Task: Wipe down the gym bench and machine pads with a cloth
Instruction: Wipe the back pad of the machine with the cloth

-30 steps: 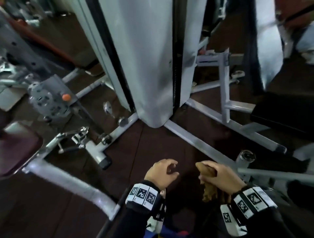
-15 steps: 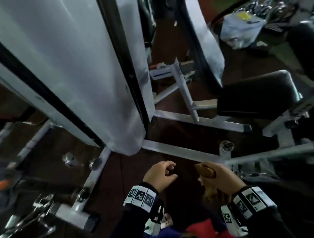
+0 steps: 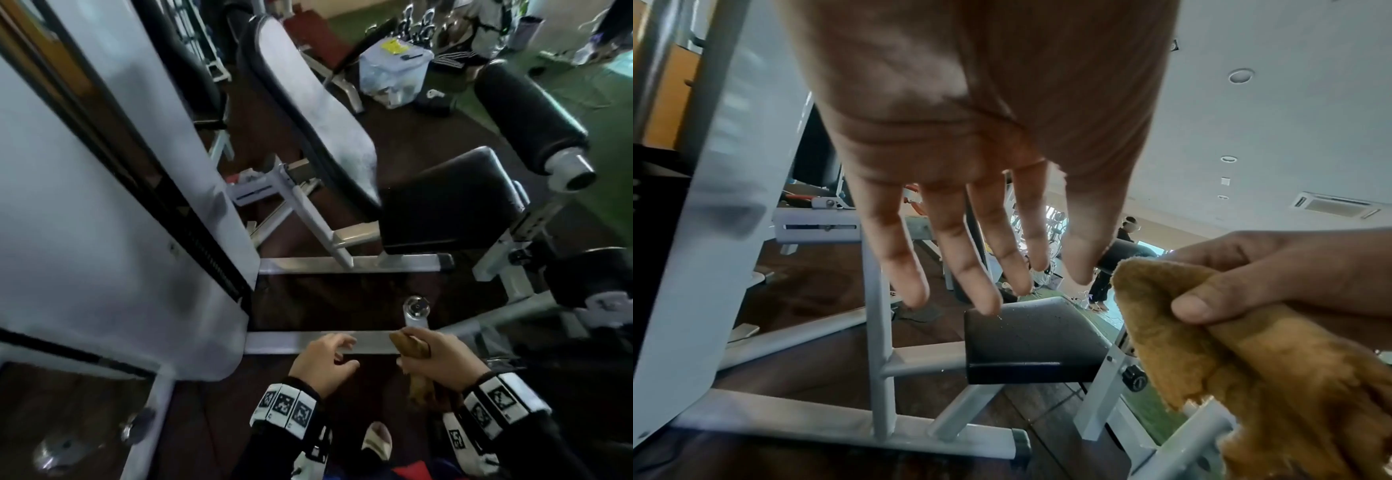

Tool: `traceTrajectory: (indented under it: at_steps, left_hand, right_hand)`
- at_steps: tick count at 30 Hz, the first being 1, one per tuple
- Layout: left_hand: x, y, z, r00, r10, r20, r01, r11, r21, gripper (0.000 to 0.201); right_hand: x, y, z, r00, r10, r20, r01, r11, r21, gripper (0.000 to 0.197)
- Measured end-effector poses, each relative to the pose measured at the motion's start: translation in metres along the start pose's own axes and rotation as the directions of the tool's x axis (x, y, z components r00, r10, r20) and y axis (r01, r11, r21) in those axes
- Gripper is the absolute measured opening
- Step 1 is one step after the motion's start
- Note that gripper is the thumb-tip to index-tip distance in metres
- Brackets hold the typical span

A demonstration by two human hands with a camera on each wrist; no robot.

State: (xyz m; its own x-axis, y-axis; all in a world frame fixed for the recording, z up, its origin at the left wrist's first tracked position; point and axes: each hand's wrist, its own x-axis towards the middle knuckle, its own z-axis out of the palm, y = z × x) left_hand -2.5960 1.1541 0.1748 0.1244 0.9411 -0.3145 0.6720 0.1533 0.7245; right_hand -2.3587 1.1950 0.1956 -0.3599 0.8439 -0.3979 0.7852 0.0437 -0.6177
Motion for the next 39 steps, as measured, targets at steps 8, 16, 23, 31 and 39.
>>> traceTrajectory:
  at_steps: [8, 16, 23, 31, 39]
  left_hand:
    - [0.053, 0.009, -0.012, 0.999, 0.025, 0.021, -0.025, 1.0, -0.002, 0.035]
    - [0.122, 0.017, -0.048, 0.989, 0.058, 0.139, -0.065, 0.997, 0.046, 0.037]
    - [0.191, 0.018, -0.096, 0.951, 0.167, 0.261, -0.205, 0.97, 0.129, 0.038]
    - [0.245, 0.011, -0.128, 0.916, 0.22, 0.335, -0.276, 0.953, 0.127, 0.037]
    - [0.282, 0.022, -0.123, 0.895, 0.217, 0.39, -0.282, 0.952, 0.118, 0.036]
  right_hand:
    - [0.032, 0.009, -0.023, 0.996, 0.058, -0.066, -0.056, 0.998, 0.031, 0.044]
    - [0.071, 0.001, -0.037, 0.985, 0.121, -0.124, -0.105, 0.987, 0.125, 0.042]
    - [0.121, -0.022, -0.045, 0.957, 0.23, -0.175, -0.177, 0.945, 0.274, 0.046]
    - [0.146, -0.038, -0.044, 0.895, 0.357, -0.268, -0.259, 0.905, 0.338, 0.046]
    - [0.162, -0.022, -0.055, 0.857, 0.437, -0.274, -0.309, 0.861, 0.404, 0.047]
